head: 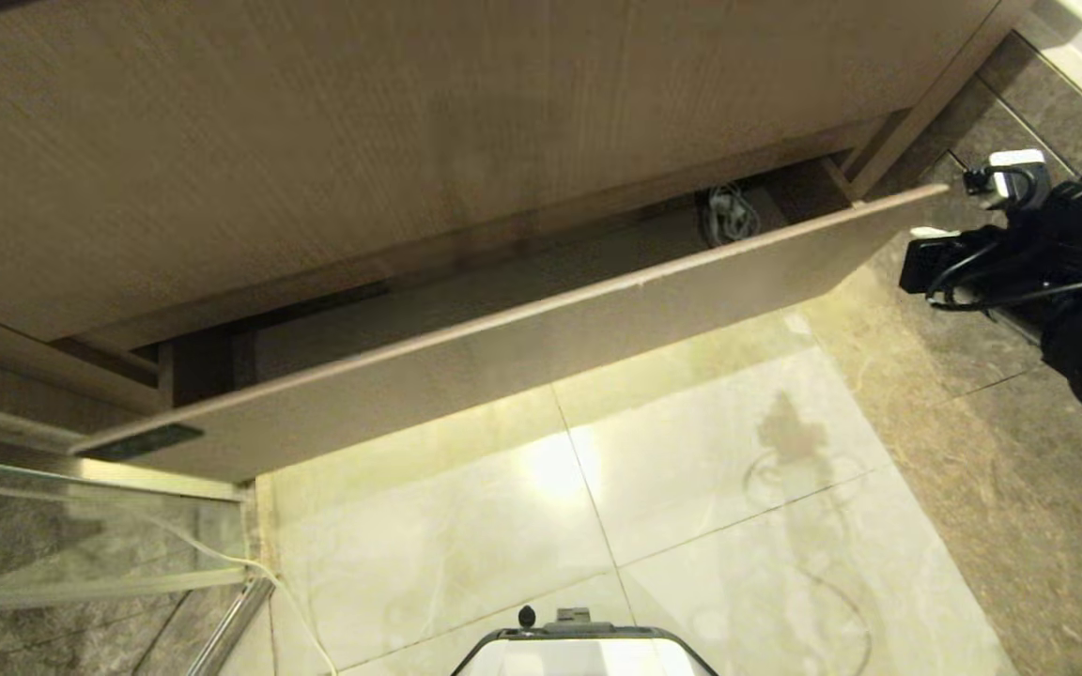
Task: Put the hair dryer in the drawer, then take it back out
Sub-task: Take the hairdryer out, then pull open the drawer
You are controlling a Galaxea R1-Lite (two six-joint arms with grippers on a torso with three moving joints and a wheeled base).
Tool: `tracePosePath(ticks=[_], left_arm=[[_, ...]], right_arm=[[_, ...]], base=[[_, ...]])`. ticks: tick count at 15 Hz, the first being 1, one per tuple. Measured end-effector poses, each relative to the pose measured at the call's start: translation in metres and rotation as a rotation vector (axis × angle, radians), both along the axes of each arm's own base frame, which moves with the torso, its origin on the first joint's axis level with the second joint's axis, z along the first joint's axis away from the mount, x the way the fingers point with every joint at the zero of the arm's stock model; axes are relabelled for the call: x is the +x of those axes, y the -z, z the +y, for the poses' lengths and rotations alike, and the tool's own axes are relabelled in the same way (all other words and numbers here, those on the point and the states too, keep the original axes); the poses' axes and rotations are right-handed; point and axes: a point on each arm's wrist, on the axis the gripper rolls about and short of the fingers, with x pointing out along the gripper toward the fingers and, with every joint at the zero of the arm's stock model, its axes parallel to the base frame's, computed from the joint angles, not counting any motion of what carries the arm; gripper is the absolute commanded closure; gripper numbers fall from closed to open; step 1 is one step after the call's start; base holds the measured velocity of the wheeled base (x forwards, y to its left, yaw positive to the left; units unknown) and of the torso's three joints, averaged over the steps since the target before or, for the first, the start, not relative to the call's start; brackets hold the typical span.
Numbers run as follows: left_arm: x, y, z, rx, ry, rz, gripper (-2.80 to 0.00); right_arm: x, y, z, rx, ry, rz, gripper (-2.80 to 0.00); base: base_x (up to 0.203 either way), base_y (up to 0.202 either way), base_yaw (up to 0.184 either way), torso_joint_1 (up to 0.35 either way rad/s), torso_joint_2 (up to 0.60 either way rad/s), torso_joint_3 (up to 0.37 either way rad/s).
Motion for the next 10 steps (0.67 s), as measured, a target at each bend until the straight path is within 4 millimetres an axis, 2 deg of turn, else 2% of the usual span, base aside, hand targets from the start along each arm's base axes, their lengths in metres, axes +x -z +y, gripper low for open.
tracePosePath(ticks=[2,4,8,10], left_arm=[[0.000,0.000,0.000,0.000,0.000,0.000,0.00],[0.000,0.000,0.000,0.000,0.001,-0.001,0.00],[0.000,0.000,0.000,0.000,0.001,-0.001,0.00],[0.000,0.000,0.000,0.000,0.001,-0.001,0.00]], right_arm=[[0.009,0.010,-0.005,0.011,0.034,0.064,0.00],[-0.004,0.016,-0.005,0.020,0.032,0.162,0.00],[-0.070,0.022,0.001,0.038,-0.007,0.381,0.00],[-0.106,0.017,0.005,0.043,-0.021,0.427,0.00]], base=[[0.000,0.000,0.000,0.000,0.00,0.000],[0.000,0.000,0.000,0.000,0.00,0.000],[0.000,0.000,0.000,0.000,0.00,0.000],[0.000,0.000,0.000,0.000,0.00,0.000]])
